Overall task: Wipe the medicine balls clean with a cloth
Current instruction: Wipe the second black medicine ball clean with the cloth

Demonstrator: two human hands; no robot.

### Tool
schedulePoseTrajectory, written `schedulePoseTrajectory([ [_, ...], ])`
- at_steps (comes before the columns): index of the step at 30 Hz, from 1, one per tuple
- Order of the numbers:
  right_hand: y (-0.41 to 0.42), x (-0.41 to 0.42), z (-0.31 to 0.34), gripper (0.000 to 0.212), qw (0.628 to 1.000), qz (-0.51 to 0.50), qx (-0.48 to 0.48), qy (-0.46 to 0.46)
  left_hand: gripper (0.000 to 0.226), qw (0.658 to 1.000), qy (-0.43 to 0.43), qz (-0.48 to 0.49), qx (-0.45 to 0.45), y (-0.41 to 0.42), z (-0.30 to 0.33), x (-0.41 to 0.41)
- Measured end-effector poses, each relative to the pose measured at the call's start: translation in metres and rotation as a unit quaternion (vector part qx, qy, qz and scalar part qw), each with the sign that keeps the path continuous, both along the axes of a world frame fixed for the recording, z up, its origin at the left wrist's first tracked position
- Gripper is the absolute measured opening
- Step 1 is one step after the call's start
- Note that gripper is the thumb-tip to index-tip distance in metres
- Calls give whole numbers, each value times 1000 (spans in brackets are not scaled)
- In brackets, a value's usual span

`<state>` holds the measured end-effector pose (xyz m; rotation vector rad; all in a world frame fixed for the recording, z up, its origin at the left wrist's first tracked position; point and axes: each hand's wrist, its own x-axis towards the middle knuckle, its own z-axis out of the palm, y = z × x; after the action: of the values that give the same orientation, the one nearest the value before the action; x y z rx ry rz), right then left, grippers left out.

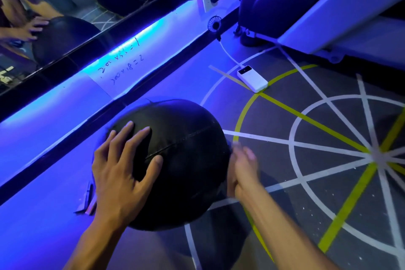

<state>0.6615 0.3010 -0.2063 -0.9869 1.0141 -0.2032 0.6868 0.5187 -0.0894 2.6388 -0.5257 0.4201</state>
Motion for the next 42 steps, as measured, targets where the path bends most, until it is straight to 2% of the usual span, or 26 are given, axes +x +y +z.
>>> schedulePoseTrajectory([
  [2, -2, 17, 39, 26, 991, 39, -105, -70, 60, 1000, -6, 2, 6, -1, -2, -6],
  [3, 4, 20, 60, 26, 968, 89, -207, -107, 60, 1000, -10, 4, 6, -3, -2, -8],
  [5, 24, 12, 94, 26, 874, 186, -425, -145, 61, 1000, -19, 11, 5, -5, -2, -14],
  [6, 31, 4, 99, 28, 829, 201, -498, -156, 61, 1000, -23, 15, 3, -6, -2, -17],
  [7, 33, -4, 99, 29, 802, 202, -533, -177, 61, 1000, -27, 17, -1, -6, -3, -18],
  [8, 29, -12, 89, 28, 797, 201, -536, -193, 60, 999, -29, 16, 0, -4, -3, -20],
  [10, 5, -20, 51, 24, 844, 179, -485, -142, 60, 999, -31, 10, 8, -1, -5, -23],
  [13, -31, -14, 12, 49, 936, 191, -297, 7, 59, 999, -35, 5, 17, -4, -6, -35],
  [15, -36, -8, 9, 49, 956, 190, -220, 26, 53, 998, -53, -7, 20, -9, -1, -39],
  [18, -30, -7, 39, 27, 950, 175, -252, -53, 34, 996, -62, -61, -20, -7, 18, -28],
  [20, -22, -16, 54, 24, 932, 181, -292, -113, 35, 996, -31, -62, -47, 0, 27, -11],
  [22, -18, -27, 50, 23, 916, 210, -323, -112, 52, 1000, 20, -21, -2, 7, 27, 4],
  [24, -18, -38, 36, 23, 921, 217, -310, -93, 65, 996, 77, -23, 26, 10, 22, 11],
  [27, -22, -57, 12, 32, 936, 196, -287, -47, 63, 996, 89, -30, 10, 9, 22, 9],
  [31, -25, -77, -6, 50, 971, 164, -171, 39, 36, 997, 25, -38, -65, 0, 38, 0],
  [33, -29, -84, -11, 51, 981, 153, -110, 56, 34, 996, 24, -35, -73, 1, 42, 1],
  [35, -32, -89, -14, 42, 988, 140, -43, 56, 49, 996, 79, -24, -15, 8, 38, 1],
  [37, -33, -93, -13, 36, 989, 135, -1, 68, 66, 983, 180, -39, 7, 17, 31, -2],
  [39, -32, -98, -12, 32, 985, 150, 22, 77, 71, 973, 223, -43, -47, 25, 28, -3],
  [42, -25, -104, -16, 24, 981, 162, 66, 78, 81, 955, 255, 31, -148, 39, 27, 1],
])
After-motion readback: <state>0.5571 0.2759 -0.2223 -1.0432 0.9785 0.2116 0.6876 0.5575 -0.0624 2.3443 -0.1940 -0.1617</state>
